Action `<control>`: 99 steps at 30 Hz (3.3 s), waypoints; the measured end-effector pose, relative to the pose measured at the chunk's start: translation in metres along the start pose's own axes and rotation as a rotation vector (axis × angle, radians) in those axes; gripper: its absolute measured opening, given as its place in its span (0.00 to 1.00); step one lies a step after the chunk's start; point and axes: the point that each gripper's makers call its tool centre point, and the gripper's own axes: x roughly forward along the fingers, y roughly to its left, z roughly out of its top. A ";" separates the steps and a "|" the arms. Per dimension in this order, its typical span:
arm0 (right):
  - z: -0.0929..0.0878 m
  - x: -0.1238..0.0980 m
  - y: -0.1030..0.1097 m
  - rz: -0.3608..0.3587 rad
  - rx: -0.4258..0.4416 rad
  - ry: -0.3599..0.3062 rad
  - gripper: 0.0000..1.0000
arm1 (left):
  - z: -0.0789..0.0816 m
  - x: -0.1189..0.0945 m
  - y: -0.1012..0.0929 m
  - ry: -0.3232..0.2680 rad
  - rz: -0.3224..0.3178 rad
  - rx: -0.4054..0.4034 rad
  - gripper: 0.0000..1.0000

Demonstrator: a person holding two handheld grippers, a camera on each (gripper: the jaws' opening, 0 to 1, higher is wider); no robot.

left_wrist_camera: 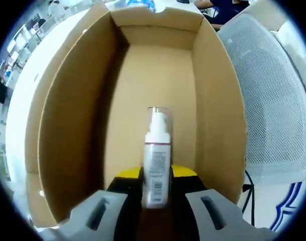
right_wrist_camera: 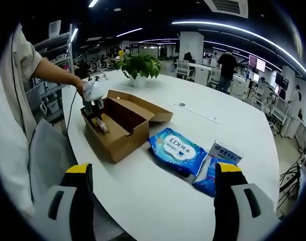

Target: Operate the shoe box by opening the lid, removing the specified soft item, and placing it in the target area until the item is outside and the box remains undamaged.

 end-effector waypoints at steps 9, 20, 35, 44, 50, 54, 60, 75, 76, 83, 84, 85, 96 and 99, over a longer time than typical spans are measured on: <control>0.003 -0.001 -0.001 -0.001 -0.014 -0.013 0.96 | 0.005 -0.001 0.002 -0.032 0.050 -0.025 0.17; 0.011 -0.005 -0.004 -0.009 -0.030 -0.034 0.93 | 0.012 -0.009 0.006 -0.068 0.077 -0.063 0.17; 0.027 -0.008 -0.001 0.007 -0.072 -0.066 0.87 | 0.034 -0.037 0.010 -0.190 0.134 -0.105 0.17; 0.037 -0.004 0.002 0.019 -0.103 -0.084 0.84 | 0.056 -0.067 0.009 -0.273 0.180 -0.112 0.17; 0.044 0.000 0.008 0.038 -0.122 -0.102 0.81 | 0.075 -0.086 0.004 -0.326 0.201 -0.088 0.17; 0.052 0.003 0.016 0.062 -0.142 -0.117 0.77 | 0.090 -0.097 -0.002 -0.353 0.205 -0.061 0.17; 0.062 0.008 0.028 0.093 -0.166 -0.142 0.69 | 0.116 -0.114 -0.014 -0.412 0.200 -0.024 0.17; 0.075 0.017 0.052 0.165 -0.219 -0.170 0.57 | 0.163 -0.133 -0.043 -0.489 0.181 0.074 0.17; 0.076 0.018 0.054 0.170 -0.223 -0.172 0.56 | 0.165 -0.134 -0.044 -0.493 0.179 0.077 0.17; 0.080 0.021 0.064 0.199 -0.246 -0.180 0.52 | 0.180 -0.137 -0.052 -0.523 0.166 0.108 0.17; 0.081 0.021 0.065 0.204 -0.248 -0.180 0.51 | 0.183 -0.137 -0.052 -0.528 0.164 0.115 0.17; 0.082 0.021 0.067 0.210 -0.250 -0.180 0.50 | 0.185 -0.137 -0.053 -0.533 0.162 0.121 0.17; 0.086 0.027 0.091 0.283 -0.297 -0.186 0.43 | 0.200 -0.135 -0.062 -0.553 0.129 0.183 0.17; 0.087 0.029 0.096 0.300 -0.310 -0.185 0.40 | 0.203 -0.133 -0.065 -0.552 0.118 0.200 0.17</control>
